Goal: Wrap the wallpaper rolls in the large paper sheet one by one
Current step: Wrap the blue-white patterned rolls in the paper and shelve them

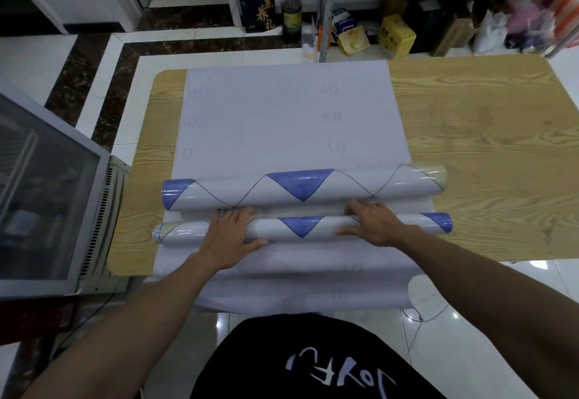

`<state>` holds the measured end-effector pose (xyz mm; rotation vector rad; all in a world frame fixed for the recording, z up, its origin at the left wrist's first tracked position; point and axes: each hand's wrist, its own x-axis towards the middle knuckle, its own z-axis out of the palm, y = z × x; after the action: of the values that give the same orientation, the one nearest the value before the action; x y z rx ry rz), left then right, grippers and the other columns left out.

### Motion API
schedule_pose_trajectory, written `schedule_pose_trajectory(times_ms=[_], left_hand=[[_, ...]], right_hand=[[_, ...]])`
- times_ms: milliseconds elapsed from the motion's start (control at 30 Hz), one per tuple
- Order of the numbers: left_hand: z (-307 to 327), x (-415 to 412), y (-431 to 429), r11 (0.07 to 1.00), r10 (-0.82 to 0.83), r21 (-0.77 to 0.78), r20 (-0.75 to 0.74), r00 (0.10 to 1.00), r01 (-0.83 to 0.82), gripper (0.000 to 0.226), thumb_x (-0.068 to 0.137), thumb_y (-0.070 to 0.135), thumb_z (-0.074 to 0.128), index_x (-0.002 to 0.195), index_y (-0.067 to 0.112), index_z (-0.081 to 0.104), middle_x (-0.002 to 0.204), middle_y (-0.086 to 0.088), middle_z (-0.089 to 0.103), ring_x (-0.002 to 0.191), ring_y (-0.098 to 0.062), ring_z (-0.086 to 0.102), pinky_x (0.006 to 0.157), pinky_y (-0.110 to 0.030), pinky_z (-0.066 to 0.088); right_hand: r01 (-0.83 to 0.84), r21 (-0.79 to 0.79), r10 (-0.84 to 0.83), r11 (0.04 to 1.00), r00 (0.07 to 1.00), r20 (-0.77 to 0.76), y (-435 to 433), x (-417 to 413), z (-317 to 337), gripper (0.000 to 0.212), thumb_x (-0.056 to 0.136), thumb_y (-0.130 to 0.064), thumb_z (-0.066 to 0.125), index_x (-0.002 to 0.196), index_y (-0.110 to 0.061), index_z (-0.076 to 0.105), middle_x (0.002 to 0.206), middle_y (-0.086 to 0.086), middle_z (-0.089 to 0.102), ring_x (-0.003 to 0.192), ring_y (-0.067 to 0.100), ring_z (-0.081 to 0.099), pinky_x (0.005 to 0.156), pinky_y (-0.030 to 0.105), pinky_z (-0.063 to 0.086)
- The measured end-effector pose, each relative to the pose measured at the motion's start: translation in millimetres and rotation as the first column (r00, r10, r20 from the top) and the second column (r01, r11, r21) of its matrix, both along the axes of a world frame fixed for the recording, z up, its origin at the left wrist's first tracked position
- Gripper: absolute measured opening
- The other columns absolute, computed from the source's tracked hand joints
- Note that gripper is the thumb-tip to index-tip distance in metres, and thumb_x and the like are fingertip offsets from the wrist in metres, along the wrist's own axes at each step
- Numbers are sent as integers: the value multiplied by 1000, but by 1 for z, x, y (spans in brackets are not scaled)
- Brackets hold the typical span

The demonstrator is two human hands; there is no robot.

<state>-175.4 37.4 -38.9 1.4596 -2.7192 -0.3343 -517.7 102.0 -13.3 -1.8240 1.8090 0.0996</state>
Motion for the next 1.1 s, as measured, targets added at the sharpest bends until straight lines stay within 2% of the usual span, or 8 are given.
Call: schedule_pose_trajectory(times_ms=[100,200,233,400,700,900,1000,1100], left_hand=[[2,0,1,999,-20,-29,7,1000,20,63,77,71,37,104,19,58,102,-1,62,97,-27,55,91,-45,40],[-4,1,-2,999,-30,-44,51,998,33,61,82,70,32,102,20,59,102,-1,57,99,-26,52,95,-47,38],[-5,2,-3,999,-30,-42,49,998,32,61,83,70,31,102,20,60,102,-2,56,99,-26,51,95,-48,38],[-1,-3,-5,1000,-6,-11,35,999,6,68,85,72,25,107,21,63,101,-3,58,100,-27,54,94,-49,40],[-2,-5,-7,999,16,31,2,1000,-16,61,75,74,38,102,24,60,104,1,55,102,-24,51,97,-46,37],[-6,-5,-9,1000,5,18,18,1000,-6,64,83,69,30,102,21,66,98,-2,59,97,-28,56,96,-49,39],[-1,-8,-8,994,32,103,47,998,-36,69,82,71,21,111,23,61,110,2,63,109,-23,55,105,-49,31],[4,-10,-6,988,66,139,43,997,-71,66,81,72,17,108,24,53,111,4,62,110,-21,53,106,-45,28]], right_hand=[[-18,-43,17,999,999,-33,0,-1,-2,66,76,-79,45,102,-19,53,105,0,61,108,22,53,90,31,31],[-23,-80,22,997,1000,-14,1,-3,-3,99,54,-99,22,105,-23,60,107,-4,50,112,17,45,93,34,33],[-42,-74,41,996,999,-20,1,-5,-3,104,49,-100,26,109,-23,61,109,-4,47,113,17,43,92,35,35],[-45,-35,45,998,999,-1,-1,-3,0,68,73,-65,67,122,-19,55,121,0,55,120,21,47,98,36,35],[-12,-52,13,999,1000,16,1,-6,3,49,83,-63,56,103,-18,56,109,-2,63,108,21,55,90,31,33],[15,-46,-16,999,1000,-22,3,-8,0,118,47,-102,4,115,-26,65,113,-3,52,116,18,42,95,35,35],[20,3,-20,1000,1000,6,6,-7,0,105,50,-97,39,125,-24,52,121,-5,54,119,17,44,97,35,33],[17,-11,-17,1000,1000,5,5,-5,-1,71,66,-77,59,108,-21,50,112,-4,60,111,18,53,93,33,32]])
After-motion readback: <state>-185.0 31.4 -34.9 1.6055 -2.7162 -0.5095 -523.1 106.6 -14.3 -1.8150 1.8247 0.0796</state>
